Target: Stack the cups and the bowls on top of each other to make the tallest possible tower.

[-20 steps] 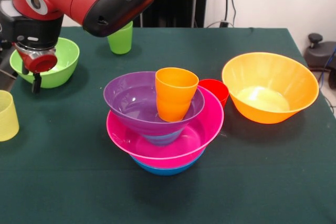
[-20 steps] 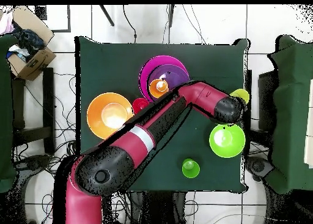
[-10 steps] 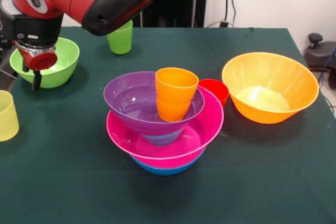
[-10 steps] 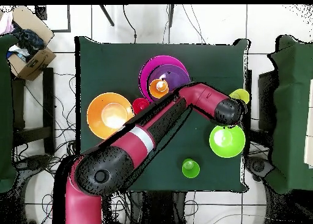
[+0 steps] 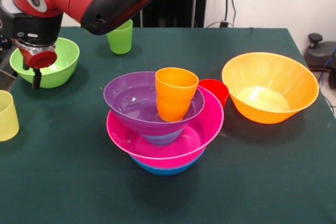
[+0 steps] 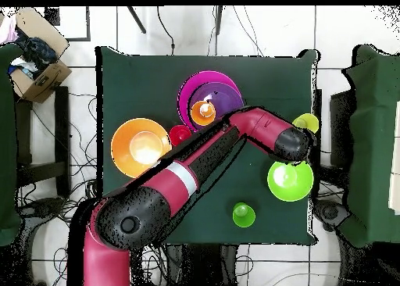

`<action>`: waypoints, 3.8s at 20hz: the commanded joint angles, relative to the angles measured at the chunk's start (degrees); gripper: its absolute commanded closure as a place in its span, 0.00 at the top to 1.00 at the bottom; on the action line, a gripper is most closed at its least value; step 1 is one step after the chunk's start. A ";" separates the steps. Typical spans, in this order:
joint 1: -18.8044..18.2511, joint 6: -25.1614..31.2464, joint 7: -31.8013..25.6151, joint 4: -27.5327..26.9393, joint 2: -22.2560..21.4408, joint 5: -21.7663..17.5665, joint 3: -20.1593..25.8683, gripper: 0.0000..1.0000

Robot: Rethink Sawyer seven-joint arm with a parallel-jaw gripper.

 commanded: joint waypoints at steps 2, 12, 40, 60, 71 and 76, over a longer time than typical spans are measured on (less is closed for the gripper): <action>0.61 -0.94 -3.37 0.68 1.07 2.05 8.57 1.00; 0.69 -1.62 -1.98 1.74 1.59 3.70 10.41 1.00; 0.50 0.88 -2.66 3.14 1.69 6.59 13.09 1.00; -0.03 1.38 -2.69 3.24 2.33 6.81 14.71 1.00; -0.77 2.49 -4.38 3.37 1.80 7.54 16.54 1.00; -1.06 2.53 -5.42 3.39 1.75 8.34 16.98 1.00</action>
